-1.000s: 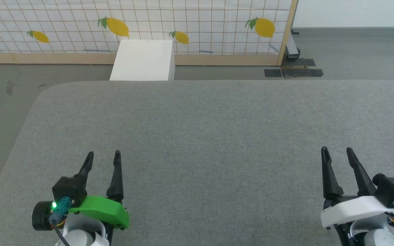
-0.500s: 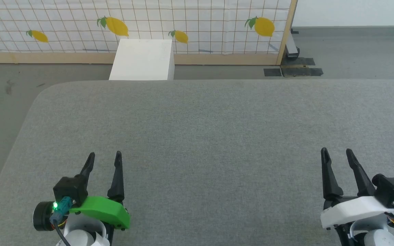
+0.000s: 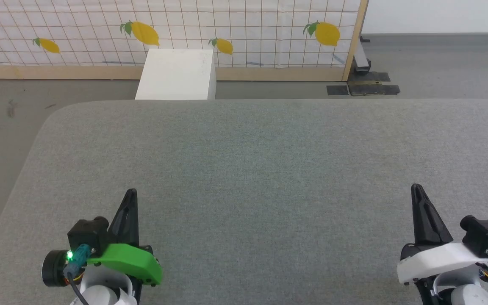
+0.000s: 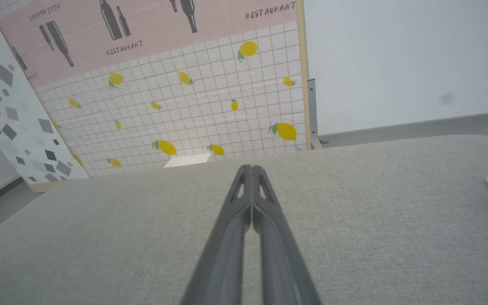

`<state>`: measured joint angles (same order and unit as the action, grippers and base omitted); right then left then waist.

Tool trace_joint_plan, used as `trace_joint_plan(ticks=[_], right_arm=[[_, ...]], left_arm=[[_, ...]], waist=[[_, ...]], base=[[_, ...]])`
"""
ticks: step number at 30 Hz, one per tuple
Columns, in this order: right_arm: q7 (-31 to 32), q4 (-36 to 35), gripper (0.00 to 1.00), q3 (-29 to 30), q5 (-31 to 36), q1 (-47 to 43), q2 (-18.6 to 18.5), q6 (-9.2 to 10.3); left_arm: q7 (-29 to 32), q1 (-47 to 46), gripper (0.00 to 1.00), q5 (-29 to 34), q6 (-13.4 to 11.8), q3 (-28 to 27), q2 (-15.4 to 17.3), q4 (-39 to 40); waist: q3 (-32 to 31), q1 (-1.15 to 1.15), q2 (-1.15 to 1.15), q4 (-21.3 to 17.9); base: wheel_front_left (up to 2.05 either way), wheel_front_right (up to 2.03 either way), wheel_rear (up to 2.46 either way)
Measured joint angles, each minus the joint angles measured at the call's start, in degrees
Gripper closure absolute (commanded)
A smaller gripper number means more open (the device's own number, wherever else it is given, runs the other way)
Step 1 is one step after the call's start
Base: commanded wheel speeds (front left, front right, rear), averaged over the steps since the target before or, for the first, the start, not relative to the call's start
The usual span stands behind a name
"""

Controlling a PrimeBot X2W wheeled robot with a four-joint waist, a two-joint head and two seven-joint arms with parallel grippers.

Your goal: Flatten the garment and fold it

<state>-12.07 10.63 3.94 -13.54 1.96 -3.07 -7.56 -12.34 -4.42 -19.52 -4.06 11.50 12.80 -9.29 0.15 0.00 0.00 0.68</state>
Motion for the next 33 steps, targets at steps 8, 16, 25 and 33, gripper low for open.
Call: trace_joint_plan(ticks=[8,16,25,33], right_arm=[[0.83,-0.60,1.00,-0.16,0.65,0.00,0.00,0.00],[1.56,-1.26,1.00,-0.44,1.62,0.00,0.00,0.00],[2.50,-1.98,1.00,-0.71,2.68,0.00,0.00,0.00],[3.21,-2.64,1.00,-0.99,3.46,0.00,0.00,0.00]], left_arm=[[0.86,0.04,1.00,0.89,0.03,-0.77,-0.58,0.57],[1.67,0.19,1.00,2.60,0.47,-1.49,-1.22,1.10],[2.53,0.26,1.00,3.89,0.56,-2.29,-1.92,1.85],[3.24,0.31,1.00,4.58,0.98,-3.07,-2.53,2.44]], waist=[[-0.01,0.00,0.00,-0.05],[-0.02,0.00,0.00,-0.09],[-0.03,0.00,0.00,-0.14],[-0.04,0.00,0.00,-0.19]], base=[[0.00,0.00,0.00],[0.00,0.00,0.00],[0.00,0.00,0.00],[0.00,0.00,0.00]])
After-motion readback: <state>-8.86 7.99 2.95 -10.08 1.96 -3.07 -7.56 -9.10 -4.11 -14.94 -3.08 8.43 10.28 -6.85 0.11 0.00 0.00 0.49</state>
